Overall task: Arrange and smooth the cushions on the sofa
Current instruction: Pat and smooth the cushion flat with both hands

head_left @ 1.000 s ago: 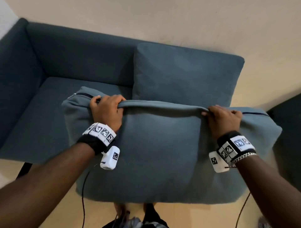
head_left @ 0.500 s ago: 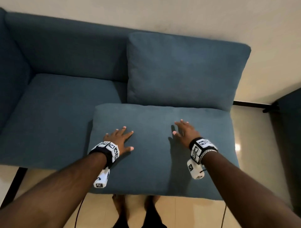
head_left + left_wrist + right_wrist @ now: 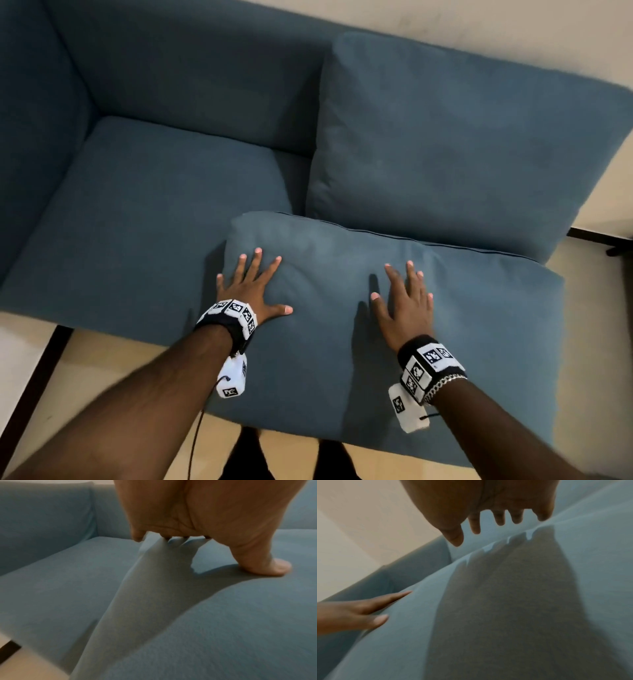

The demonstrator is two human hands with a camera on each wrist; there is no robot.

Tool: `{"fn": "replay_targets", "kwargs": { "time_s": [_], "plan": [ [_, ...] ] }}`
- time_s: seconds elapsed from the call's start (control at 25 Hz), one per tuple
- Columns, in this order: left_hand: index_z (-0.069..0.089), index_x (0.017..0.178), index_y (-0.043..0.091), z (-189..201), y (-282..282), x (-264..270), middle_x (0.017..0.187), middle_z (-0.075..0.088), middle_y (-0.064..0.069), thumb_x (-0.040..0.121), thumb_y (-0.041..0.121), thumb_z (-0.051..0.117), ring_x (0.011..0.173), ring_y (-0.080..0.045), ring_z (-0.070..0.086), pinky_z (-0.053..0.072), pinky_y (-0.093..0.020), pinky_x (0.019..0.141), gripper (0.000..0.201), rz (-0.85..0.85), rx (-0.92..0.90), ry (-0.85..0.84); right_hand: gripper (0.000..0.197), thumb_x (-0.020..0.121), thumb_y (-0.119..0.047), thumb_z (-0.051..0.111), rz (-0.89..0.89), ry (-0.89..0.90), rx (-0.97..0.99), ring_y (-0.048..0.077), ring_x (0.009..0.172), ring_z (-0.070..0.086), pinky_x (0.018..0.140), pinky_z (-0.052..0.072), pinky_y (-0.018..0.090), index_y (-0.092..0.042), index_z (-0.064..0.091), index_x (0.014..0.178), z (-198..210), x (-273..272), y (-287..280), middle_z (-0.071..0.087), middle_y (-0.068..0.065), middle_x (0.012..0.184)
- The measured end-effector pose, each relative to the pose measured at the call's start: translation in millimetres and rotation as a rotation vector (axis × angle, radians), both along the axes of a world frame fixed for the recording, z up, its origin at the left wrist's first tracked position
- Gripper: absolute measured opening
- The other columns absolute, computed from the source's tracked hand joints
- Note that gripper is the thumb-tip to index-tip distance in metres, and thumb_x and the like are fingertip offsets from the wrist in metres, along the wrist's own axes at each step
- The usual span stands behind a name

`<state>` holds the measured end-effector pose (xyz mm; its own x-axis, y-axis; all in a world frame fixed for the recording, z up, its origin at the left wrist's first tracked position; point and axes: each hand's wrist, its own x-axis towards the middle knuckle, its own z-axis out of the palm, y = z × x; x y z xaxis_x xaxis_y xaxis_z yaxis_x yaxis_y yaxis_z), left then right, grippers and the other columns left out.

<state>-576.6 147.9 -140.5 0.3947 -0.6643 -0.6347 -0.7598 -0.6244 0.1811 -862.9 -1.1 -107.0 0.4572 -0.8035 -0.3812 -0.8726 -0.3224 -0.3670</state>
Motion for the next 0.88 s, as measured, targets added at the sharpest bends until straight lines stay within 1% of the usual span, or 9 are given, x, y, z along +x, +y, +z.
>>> {"fn": "replay_targets", "kwargs": {
  "time_s": [0.12,0.32,0.4,0.52,0.6,0.68,0.8,0.84,0.88],
  "plan": [
    [-0.028,0.146,0.063,-12.3,11.7,39.1,0.160,-0.041,0.021,0.051,0.100,0.058,0.155,-0.025,-0.026,0.006,-0.065,0.124,0.133,0.008,-0.039,0.060,0.073,0.096,-0.071,0.039,0.237,-0.026,-0.028,0.024,0.158,-0.018,0.125,0.004,0.063,-0.050,0.009,0.159,33.4,82.8,9.4,-0.015,-0.007,0.172],
    [-0.033,0.151,0.049,-52.7,16.4,69.5,0.159,-0.039,0.027,0.038,0.101,0.063,0.153,-0.020,-0.033,0.004,-0.060,0.125,0.158,-0.010,-0.161,0.181,0.066,0.094,-0.044,0.061,-0.122,-0.720,-0.579,0.030,0.159,0.007,0.122,0.011,0.059,-0.032,0.040,0.156,113.2,241.0,-21.0,0.017,0.003,0.171],
    [-0.033,0.153,0.042,-78.7,11.2,76.3,0.159,-0.038,0.027,0.039,0.100,0.063,0.152,-0.017,-0.034,0.002,-0.058,0.125,0.160,-0.013,-0.186,0.219,0.070,0.095,-0.045,0.056,-0.141,-0.564,-0.601,0.031,0.160,0.000,0.123,0.001,0.055,-0.033,0.031,0.160,60.1,285.1,-14.6,0.009,0.003,0.172],
    [-0.025,0.159,0.033,-109.1,1.2,83.4,0.165,-0.031,0.021,0.048,0.098,0.063,0.152,-0.014,-0.033,-0.004,-0.054,0.127,0.156,-0.022,-0.155,0.231,0.067,0.103,-0.063,0.022,0.328,0.307,-0.052,0.029,0.158,-0.017,0.122,-0.012,0.065,-0.042,0.001,0.163,-82.6,307.1,16.5,-0.013,-0.001,0.172],
    [-0.029,0.157,0.033,-120.9,-1.9,86.6,0.162,-0.037,0.021,0.045,0.100,0.060,0.150,-0.014,-0.035,-0.009,-0.053,0.126,0.158,-0.030,-0.145,0.259,0.065,0.103,-0.066,0.016,0.375,0.502,0.177,0.030,0.158,-0.013,0.121,-0.007,0.067,-0.040,0.006,0.162,-109.4,319.3,10.0,-0.009,-0.002,0.173],
    [-0.036,0.153,0.035,-126.5,-2.7,87.8,0.154,-0.047,0.023,0.040,0.101,0.055,0.150,-0.016,-0.036,-0.005,-0.058,0.126,0.159,-0.012,-0.168,0.326,0.058,0.105,-0.059,0.027,0.286,0.219,0.130,0.028,0.159,-0.005,0.124,-0.001,0.064,-0.040,0.023,0.159,-76.9,335.3,-1.3,0.001,-0.002,0.173],
    [-0.039,0.151,0.035,-122.0,-0.3,87.7,0.156,-0.046,0.021,0.037,0.101,0.053,0.151,-0.019,-0.035,-0.001,-0.062,0.125,0.161,-0.001,-0.193,0.340,0.053,0.105,-0.044,0.045,0.026,-0.373,-0.315,0.024,0.160,0.005,0.125,0.004,0.056,-0.035,0.037,0.156,-23.3,330.6,-11.0,0.012,-0.005,0.172],
    [-0.039,0.151,0.035,-119.9,2.4,86.3,0.157,-0.046,0.021,0.037,0.101,0.055,0.151,-0.019,-0.036,-0.002,-0.062,0.125,0.163,0.003,-0.194,0.332,0.055,0.104,-0.044,0.046,-0.014,-0.364,-0.436,0.023,0.160,0.005,0.125,0.001,0.053,-0.034,0.036,0.157,-23.6,317.0,-11.5,0.012,-0.007,0.171],
    [-0.040,0.151,0.035,-118.6,3.1,85.6,0.156,-0.046,0.021,0.036,0.101,0.059,0.150,-0.018,-0.038,-0.004,-0.061,0.125,0.165,0.008,-0.191,0.321,0.058,0.104,-0.047,0.042,0.051,-0.203,-0.453,0.023,0.160,0.002,0.126,-0.003,0.051,-0.036,0.029,0.159,-33.6,303.1,-8.2,0.007,-0.009,0.171]
  ]
}}
